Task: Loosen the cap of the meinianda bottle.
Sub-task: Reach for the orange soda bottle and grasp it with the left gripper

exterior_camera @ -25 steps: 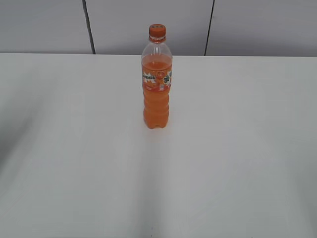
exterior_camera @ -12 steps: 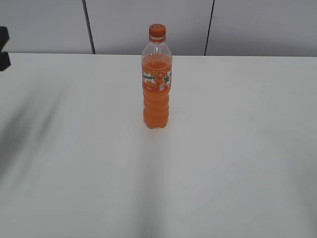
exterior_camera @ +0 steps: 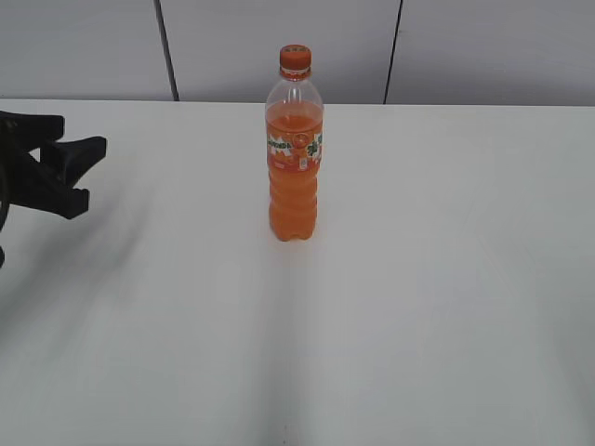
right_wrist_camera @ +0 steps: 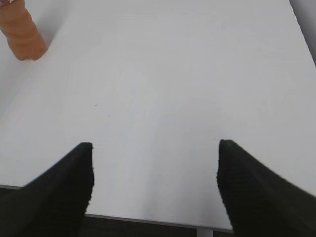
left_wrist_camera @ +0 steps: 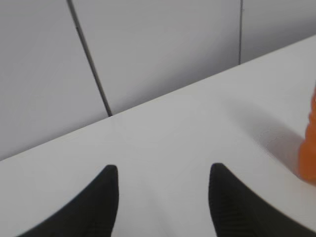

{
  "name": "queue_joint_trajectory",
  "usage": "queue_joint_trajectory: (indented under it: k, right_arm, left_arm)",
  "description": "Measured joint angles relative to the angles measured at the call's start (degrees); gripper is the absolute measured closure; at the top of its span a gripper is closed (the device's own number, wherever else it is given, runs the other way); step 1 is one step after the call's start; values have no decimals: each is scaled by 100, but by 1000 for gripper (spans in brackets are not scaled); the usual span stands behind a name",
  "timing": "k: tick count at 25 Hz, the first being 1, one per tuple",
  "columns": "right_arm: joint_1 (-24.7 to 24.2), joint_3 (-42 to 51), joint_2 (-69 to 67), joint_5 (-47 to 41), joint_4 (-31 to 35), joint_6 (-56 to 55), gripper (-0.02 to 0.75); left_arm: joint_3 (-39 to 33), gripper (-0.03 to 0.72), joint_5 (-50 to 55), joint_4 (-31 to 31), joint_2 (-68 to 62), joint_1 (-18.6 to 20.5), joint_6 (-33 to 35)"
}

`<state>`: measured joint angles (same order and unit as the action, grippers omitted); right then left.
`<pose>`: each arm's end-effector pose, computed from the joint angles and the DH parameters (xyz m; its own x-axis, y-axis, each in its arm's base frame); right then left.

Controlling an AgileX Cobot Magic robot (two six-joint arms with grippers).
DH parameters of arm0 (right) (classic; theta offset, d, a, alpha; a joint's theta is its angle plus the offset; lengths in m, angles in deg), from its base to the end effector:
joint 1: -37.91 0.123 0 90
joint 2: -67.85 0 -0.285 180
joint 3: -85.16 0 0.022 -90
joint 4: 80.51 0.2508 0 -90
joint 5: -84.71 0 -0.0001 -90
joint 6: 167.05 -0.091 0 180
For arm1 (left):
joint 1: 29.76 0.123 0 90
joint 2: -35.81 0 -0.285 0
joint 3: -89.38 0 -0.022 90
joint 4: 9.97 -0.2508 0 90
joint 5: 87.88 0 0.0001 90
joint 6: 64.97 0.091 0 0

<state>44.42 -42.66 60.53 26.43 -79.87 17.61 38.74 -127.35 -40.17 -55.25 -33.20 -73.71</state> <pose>0.0026 0.0012 0.2631 -0.4526 -0.1275 -0.8826 -0.1563 0.9857 -0.0623 0.2585 -0.0447 0.2005 -0.1726 0.2633 -0.9491 0.4246 0.8894 0.1695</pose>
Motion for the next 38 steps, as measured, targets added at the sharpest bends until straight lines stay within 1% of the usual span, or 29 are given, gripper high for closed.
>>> queue_joint_trajectory:
  k: [4,7,10,13,16,18,20,22,25,27,30,33,38]
  right_arm:
    - [0,0,0,0,0,0,155]
    - [0,0,0,0,0,0,155]
    - [0,0,0,0,0,0,155]
    - [0,0,0,0,0,0,155]
    - [0,0,0,6,0,0,155]
    - [0,0,0,1,0,0,155]
    - [0,0,0,1,0,0,155]
    - [0,0,0,1,0,0,155]
    - [0,0,0,1,0,0,155]
    - [0,0,0,1,0,0,155]
    - [0,0,0,1,0,0,155]
    - [0,0,0,1,0,0,155]
    - [0,0,0,1,0,0,155]
  left_arm:
    - [0,323,-382,-742,-350,0,-592]
    - [0,323,-787,-1371,-628,0,-800]
    - [0,314,-1107,-1566,-928,0,-834]
    - [19,260,-1340,-1650,-1241,0,-847]
    - [160,192,-1385,-1908,-1496,-7,-853]
    - [298,171,-1392,-2029,-1584,-36,-864]
    - [455,165,-1408,-2151,-1641,-88,-957]
    - [681,157,-1437,-2396,-1710,-109,-1257]
    - [1060,139,-1451,-3029,-1918,-119,-1862]
    - [1285,128,-1451,-3340,-2094,-155,-2110]
    - [1600,113,-1419,-3508,-2286,-289,-2262]
    - [1923,104,-1324,-3541,-2481,-482,-2449]
    - [2365,101,-1000,-3552,-2813,-896,-2610]
